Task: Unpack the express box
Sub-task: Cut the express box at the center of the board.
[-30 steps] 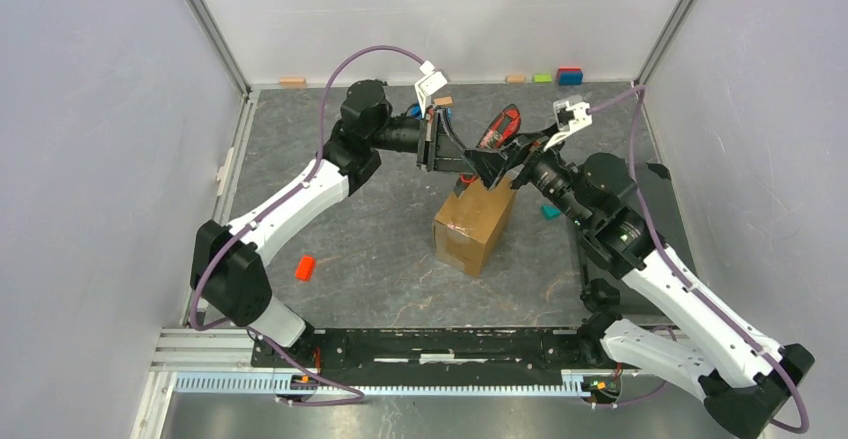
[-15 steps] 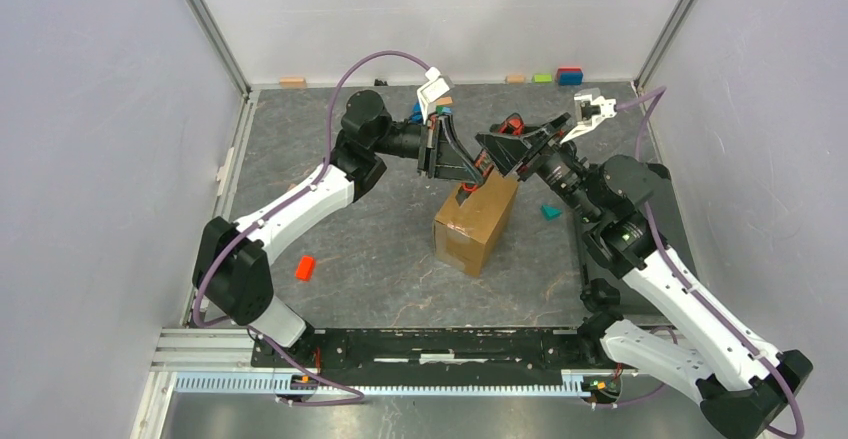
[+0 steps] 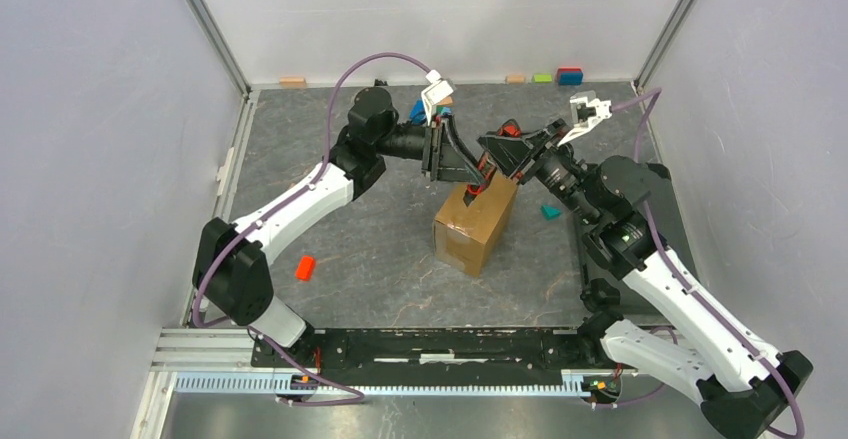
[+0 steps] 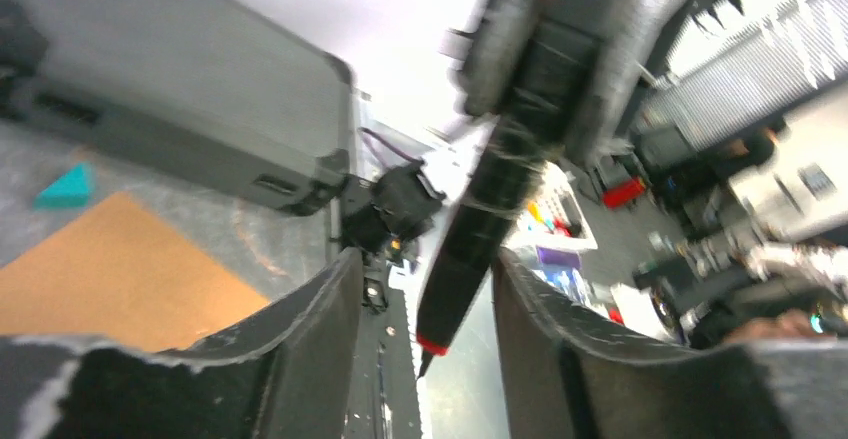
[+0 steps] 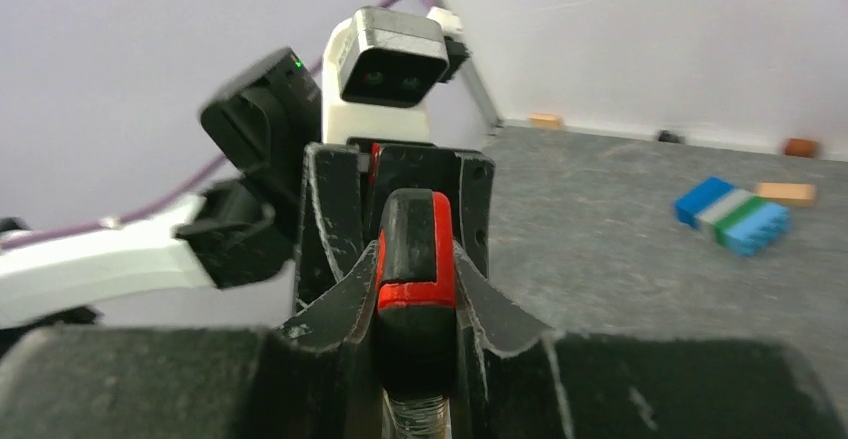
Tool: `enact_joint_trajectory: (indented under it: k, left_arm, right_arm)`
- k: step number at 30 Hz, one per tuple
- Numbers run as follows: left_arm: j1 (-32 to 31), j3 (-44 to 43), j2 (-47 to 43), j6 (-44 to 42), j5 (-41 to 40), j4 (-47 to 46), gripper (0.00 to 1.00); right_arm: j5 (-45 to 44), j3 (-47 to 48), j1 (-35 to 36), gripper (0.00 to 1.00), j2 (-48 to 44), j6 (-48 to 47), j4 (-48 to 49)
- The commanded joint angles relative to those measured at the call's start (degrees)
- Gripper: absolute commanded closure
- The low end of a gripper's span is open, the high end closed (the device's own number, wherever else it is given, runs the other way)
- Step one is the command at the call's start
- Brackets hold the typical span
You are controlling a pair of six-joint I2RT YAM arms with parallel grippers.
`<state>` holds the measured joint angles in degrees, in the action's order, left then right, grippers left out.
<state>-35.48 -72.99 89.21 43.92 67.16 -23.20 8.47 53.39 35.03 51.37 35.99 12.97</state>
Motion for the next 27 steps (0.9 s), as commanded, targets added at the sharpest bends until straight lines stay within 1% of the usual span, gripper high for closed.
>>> enact_joint_trajectory:
  k: [1, 3, 4, 5, 9, 12, 15, 17, 20, 23, 27]
  left_arm:
    - [3.03, -5.41, -2.41, -14.14, -17.12, 25.48, 0.38]
    - [3.75, -9.41, -1.63, -18.74, -27.68, 34.75, 0.33]
    - [3.73, -11.77, -0.79, -20.0, -33.91, 37.97, 0.3]
    - [3.75, -13.96, 0.78, -20.89, -37.67, 40.29, 0.3]
    - [1.94, -25.35, 11.57, -24.88, -50.35, 51.34, 0.27]
    - [-0.21, -33.46, 18.97, -27.18, -57.07, 56.58, 0.24]
    - [-2.17, -39.28, 25.2, -28.18, -59.49, 60.05, 0.23]
    - [-3.62, -41.59, 28.41, -28.93, -58.68, 61.34, 0.24]
    - [-5.18, -42.92, 31.07, -29.64, -54.42, 61.77, 0.28]
    - [-6.14, -44.15, 32.96, -30.87, -49.09, 63.54, 0.33]
    - [-6.69, -43.74, 33.24, -32.87, -42.84, 66.02, 0.38]
  right_arm:
    - [-5.45, 1.69, -0.13, 1.0, -2.54, -8.57, -6.3]
    - [-10.02, 2.09, -0.13, 1.0, -3.89, -10.65, -11.73]
    - [-12.61, 2.4, -0.16, 1.0, -4.38, -11.57, -15.35]
    - [-14.61, 2.41, -0.18, 1.0, -4.79, -12.21, -17.7]
    - [-23.01, 1.8, -0.17, 1.0, -5.58, -14.89, -26.91]
    - [-28.41, 1.11, -0.14, 1.0, -6.14, -16.04, -31.57]
    - [-32.46, 0.99, -0.13, 1.0, -5.96, -17.2, -36.46]
    - [-33.36, -0.08, -0.06, 1.0, -6.12, -18.03, -37.62]
    - [-31.11, -2.36, -0.08, 1.0, -7.03, -18.7, -36.63]
    - [-27.65, -2.67, -0.06, 1.0, -6.42, -19.26, -36.48]
    - [-23.53, -3.51, 0.03, 1.0, -5.87, -19.8, -35.91]
